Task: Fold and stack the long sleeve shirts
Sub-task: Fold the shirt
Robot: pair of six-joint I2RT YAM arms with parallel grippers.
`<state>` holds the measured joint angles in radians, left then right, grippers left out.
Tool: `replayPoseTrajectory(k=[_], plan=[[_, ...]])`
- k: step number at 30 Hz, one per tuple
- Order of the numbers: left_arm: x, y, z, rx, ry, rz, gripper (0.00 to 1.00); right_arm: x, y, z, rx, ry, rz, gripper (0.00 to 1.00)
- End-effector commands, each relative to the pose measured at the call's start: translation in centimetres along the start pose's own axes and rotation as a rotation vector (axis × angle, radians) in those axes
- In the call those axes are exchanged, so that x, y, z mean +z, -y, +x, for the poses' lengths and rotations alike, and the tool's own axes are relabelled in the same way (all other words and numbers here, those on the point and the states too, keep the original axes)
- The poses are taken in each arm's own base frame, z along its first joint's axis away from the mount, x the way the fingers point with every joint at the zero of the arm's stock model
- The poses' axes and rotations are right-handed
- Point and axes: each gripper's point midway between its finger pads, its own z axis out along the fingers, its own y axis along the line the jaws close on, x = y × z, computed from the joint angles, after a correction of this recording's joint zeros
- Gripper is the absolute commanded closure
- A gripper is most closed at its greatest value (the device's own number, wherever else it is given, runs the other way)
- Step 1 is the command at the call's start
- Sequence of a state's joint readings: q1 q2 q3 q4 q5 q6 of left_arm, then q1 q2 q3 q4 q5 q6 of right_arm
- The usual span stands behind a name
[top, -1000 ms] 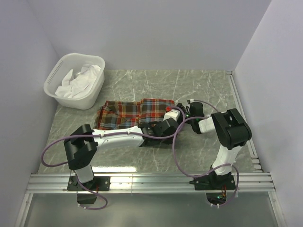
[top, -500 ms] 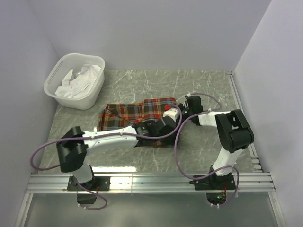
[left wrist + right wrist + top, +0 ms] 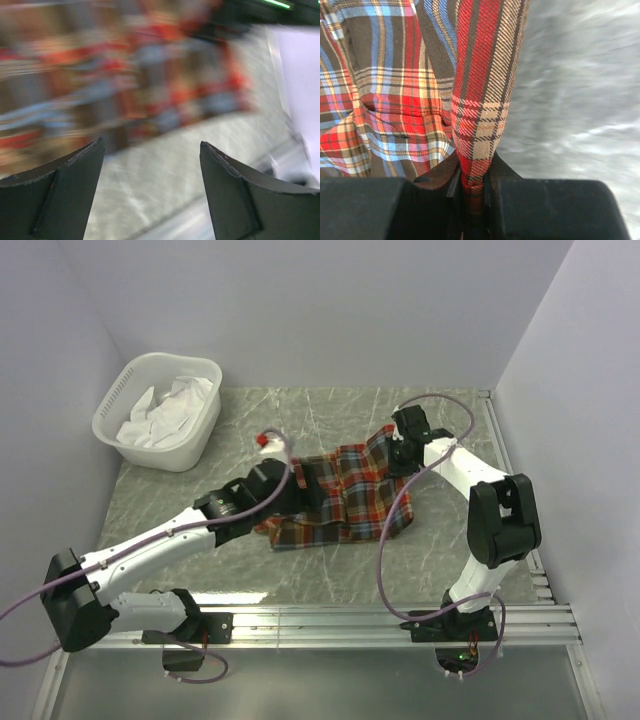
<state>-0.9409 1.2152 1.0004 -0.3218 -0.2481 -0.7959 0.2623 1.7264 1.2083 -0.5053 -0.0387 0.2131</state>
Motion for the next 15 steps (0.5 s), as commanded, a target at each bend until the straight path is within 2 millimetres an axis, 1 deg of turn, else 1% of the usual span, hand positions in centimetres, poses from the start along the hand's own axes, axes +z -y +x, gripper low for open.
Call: replayPoseTrajectory(k=[1,2,3,4,5,6,7,8,9,10,11,12,13,14,15], plan=[[0.5,-6.1,0.0,-0.125,0.000,-0.133,0.20,-4.0,2.4,-2.8,-0.136,0.040,0.141,1.00],[0.8,-7.9,1.0,-0.155,-0.017,-0.165,0.22,-4.4,2.2,-3.2,-0.153,0.045,0.150,1.00],[1.0,-8.5,0.7,-0.182,0.004,-0.166,0.24,-5.0,2.1,-4.2,-0.181,0.063,0.161,1.00],[1.1,-10.0,0.3,-0.219,0.024,-0.191,0.25,-5.3,2.6,-4.3,-0.196,0.054,0.203,1.00],[1.4,-11.3,1.4,-0.260,0.004,-0.210,0.29,-5.6,2.4,-4.6,-0.220,0.057,0.216,1.00],[1.7,-12.5,0.9,-0.298,0.025,-0.223,0.30,-6.1,2.1,-5.3,-0.239,0.072,0.226,1.00],[2.1,-13.3,1.1,-0.322,0.024,-0.233,0.31,-6.4,2.7,-5.5,-0.249,0.071,0.281,1.00],[2.4,-14.0,2.4,-0.358,-0.010,-0.228,0.33,-6.7,2.6,-5.7,-0.259,0.077,0.305,1.00],[2.7,-14.4,2.7,-0.378,-0.019,-0.219,0.33,-7.0,1.8,-6.0,-0.281,0.091,0.316,1.00],[3.4,-14.4,2.1,-0.402,0.002,-0.185,0.34,-7.1,1.7,-6.0,-0.298,0.092,0.346,1.00],[3.8,-14.6,3.0,-0.415,-0.016,-0.173,0.36,-7.5,1.8,-6.3,-0.336,0.100,0.389,1.00],[4.1,-14.1,3.2,-0.428,-0.035,-0.140,0.37,-7.6,0.9,-6.4,-0.368,0.111,0.399,1.00],[4.9,-13.9,3.4,-0.435,-0.045,-0.121,0.38,-7.5,0.5,-6.4,-0.391,0.113,0.416,1.00],[5.2,-13.6,3.4,-0.439,-0.057,-0.105,0.40,-7.8,0.7,-6.7,-0.408,0.124,0.476,1.00],[5.5,-13.1,3.6,-0.443,-0.078,-0.083,0.41,-7.9,0.5,-6.8,-0.421,0.130,0.494,1.00]])
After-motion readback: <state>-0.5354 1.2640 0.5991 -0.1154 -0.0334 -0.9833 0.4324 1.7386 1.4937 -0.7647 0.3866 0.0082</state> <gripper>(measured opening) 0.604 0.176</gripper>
